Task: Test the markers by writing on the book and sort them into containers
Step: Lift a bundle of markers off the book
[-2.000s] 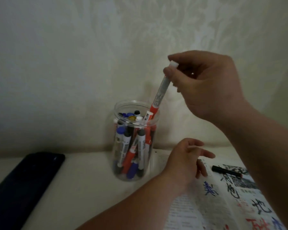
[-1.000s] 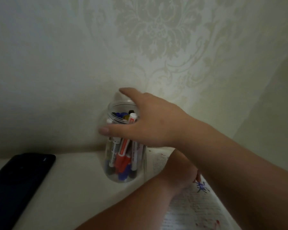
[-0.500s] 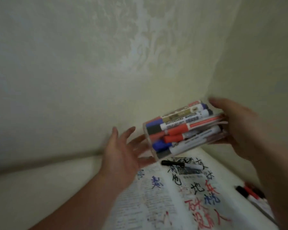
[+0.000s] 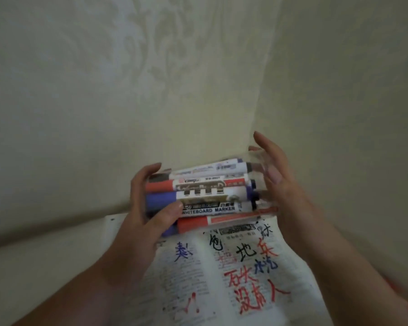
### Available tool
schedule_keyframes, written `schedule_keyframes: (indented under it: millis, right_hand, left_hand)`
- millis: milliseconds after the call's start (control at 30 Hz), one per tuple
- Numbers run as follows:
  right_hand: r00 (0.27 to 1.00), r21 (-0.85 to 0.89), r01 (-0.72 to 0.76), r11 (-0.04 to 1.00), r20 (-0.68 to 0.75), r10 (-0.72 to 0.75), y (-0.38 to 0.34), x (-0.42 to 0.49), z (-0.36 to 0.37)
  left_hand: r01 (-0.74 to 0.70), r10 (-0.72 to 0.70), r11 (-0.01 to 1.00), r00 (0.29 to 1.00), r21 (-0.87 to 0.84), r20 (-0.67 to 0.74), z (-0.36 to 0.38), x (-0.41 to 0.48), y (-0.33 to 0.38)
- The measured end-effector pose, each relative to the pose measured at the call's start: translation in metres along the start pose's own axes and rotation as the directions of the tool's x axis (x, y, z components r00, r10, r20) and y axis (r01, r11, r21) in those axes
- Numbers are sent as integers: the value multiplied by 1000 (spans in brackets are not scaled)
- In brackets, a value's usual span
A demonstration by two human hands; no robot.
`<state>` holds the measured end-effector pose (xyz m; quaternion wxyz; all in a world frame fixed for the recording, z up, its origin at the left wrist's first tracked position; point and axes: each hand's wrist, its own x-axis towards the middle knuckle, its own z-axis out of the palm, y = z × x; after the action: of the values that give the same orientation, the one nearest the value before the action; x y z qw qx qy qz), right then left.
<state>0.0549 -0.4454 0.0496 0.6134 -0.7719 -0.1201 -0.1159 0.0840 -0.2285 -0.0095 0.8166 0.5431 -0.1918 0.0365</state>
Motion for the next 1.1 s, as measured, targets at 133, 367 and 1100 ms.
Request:
schedule_keyframes:
  millis: [133,367,1100]
  right_hand:
    - [986,145,-58,988,-144,79,16,0,8]
    - [992,212,-95,973,-62,110,19,-3,10]
    - [998,25,-60,998,-25,61,24,-13,1]
  left_hand:
    - [27,-28,999,999,-31,-24,10,1,-1]
    - [85,-86,996,995,-14,-41,7,8,2]
    - [-37,40,999,997,-36,72,2,-4,3]
